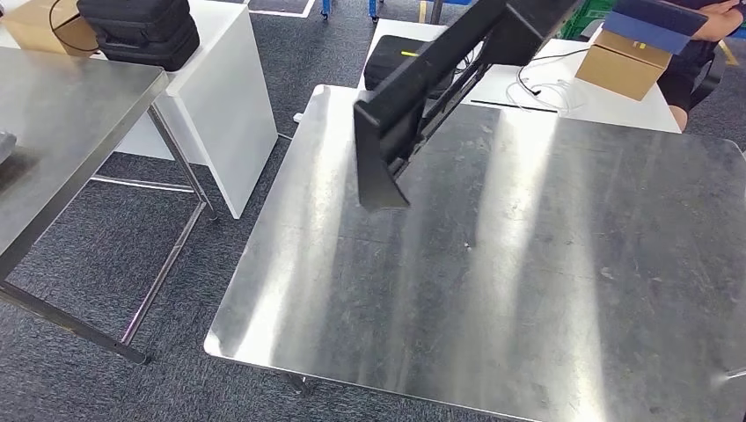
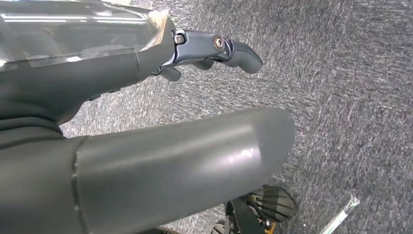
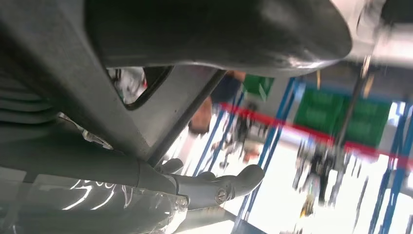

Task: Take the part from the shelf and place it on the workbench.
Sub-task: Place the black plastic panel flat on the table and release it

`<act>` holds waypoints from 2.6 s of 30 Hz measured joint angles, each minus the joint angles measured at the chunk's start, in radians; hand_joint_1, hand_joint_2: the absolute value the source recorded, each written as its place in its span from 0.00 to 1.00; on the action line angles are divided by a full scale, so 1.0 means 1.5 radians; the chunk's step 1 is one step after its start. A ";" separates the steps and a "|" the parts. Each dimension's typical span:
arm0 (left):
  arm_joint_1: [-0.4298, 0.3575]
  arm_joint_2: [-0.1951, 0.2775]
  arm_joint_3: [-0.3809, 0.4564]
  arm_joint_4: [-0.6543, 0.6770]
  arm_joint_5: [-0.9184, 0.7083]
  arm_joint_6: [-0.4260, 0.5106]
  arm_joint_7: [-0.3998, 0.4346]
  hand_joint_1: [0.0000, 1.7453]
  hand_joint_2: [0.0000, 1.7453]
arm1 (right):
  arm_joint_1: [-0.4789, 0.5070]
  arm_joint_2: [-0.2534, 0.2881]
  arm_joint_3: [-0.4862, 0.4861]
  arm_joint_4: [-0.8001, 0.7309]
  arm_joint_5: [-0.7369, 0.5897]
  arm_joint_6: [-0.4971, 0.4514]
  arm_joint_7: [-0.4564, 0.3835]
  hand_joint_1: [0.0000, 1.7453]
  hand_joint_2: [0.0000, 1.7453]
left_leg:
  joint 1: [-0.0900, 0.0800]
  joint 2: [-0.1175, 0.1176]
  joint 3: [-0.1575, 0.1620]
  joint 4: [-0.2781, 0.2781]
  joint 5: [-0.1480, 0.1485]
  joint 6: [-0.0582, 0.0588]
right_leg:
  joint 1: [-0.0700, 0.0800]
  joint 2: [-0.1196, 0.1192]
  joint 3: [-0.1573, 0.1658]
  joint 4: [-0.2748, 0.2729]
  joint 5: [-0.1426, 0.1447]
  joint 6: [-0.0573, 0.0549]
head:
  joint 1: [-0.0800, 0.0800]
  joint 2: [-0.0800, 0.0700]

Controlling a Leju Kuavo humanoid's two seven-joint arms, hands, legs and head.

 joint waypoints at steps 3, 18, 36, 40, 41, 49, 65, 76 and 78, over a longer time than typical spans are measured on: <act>0.000 -0.002 0.002 0.000 0.000 0.000 0.000 0.00 0.00 | -0.011 0.018 0.013 0.037 0.002 0.037 -0.001 0.00 0.00 | 0.000 0.000 0.001 0.000 0.000 -0.001 | 0.000 0.000 0.000 0.000 0.000 0.000 | 0.000 0.000; -0.002 -0.006 0.008 0.000 -0.003 0.001 0.000 0.00 0.00 | 0.019 0.099 0.073 0.140 0.121 -0.013 -0.081 0.00 0.00 | 0.000 0.000 0.002 0.000 0.001 -0.001 | 0.000 0.000 0.002 0.000 0.000 0.000 | 0.000 0.000; -0.002 -0.019 0.008 0.000 -0.024 0.002 -0.001 0.00 0.00 | 0.247 0.082 0.181 0.123 0.136 -0.008 -0.021 0.00 0.00 | -0.001 -0.002 0.003 0.000 0.001 -0.001 | 0.000 -0.001 0.003 0.000 0.000 0.000 | 0.000 0.000; -0.002 -0.021 0.008 0.000 -0.030 0.002 -0.002 0.00 0.00 | 0.278 0.033 0.231 0.102 0.080 -0.097 0.027 0.00 0.00 | -0.001 -0.003 0.003 0.000 0.001 -0.001 | 0.000 -0.002 0.003 0.000 0.000 0.000 | 0.000 0.000; -0.001 -0.022 0.008 0.000 -0.030 0.002 -0.002 0.00 0.00 | 0.283 0.025 0.235 0.100 0.061 -0.104 0.036 0.00 0.00 | -0.001 -0.002 0.003 0.000 0.001 -0.001 | 0.000 -0.002 0.003 0.000 0.000 0.000 | 0.000 0.000; -0.002 -0.022 0.008 0.000 -0.030 0.000 -0.004 0.00 0.00 | 0.310 -0.004 0.238 0.090 0.034 -0.106 0.046 0.00 0.00 | 0.000 -0.001 0.003 0.000 0.001 -0.001 | 0.000 0.000 0.003 0.000 0.000 0.000 | 0.000 0.000; -0.001 -0.023 0.002 0.000 -0.050 -0.010 -0.007 0.00 0.00 | 0.299 -0.051 0.251 0.064 -0.025 -0.184 0.160 0.00 0.00 | -0.001 -0.002 0.003 0.000 0.001 -0.001 | 0.000 -0.001 0.003 0.000 0.000 0.000 | 0.000 0.000; -0.002 -0.020 -0.003 0.000 -0.056 -0.015 -0.011 0.00 0.00 | 0.271 -0.074 0.205 0.069 -0.121 -0.101 0.144 0.00 0.00 | -0.001 0.003 0.003 0.000 0.001 -0.001 | 0.000 0.003 0.002 0.000 0.001 0.001 | 0.000 0.000; -0.004 -0.020 -0.004 0.000 -0.057 -0.013 -0.011 0.00 0.00 | 0.271 -0.073 0.213 0.067 -0.061 -0.129 0.184 0.00 0.00 | -0.001 0.000 0.003 0.000 0.001 -0.001 | 0.000 0.000 0.002 0.000 0.000 0.000 | 0.000 0.000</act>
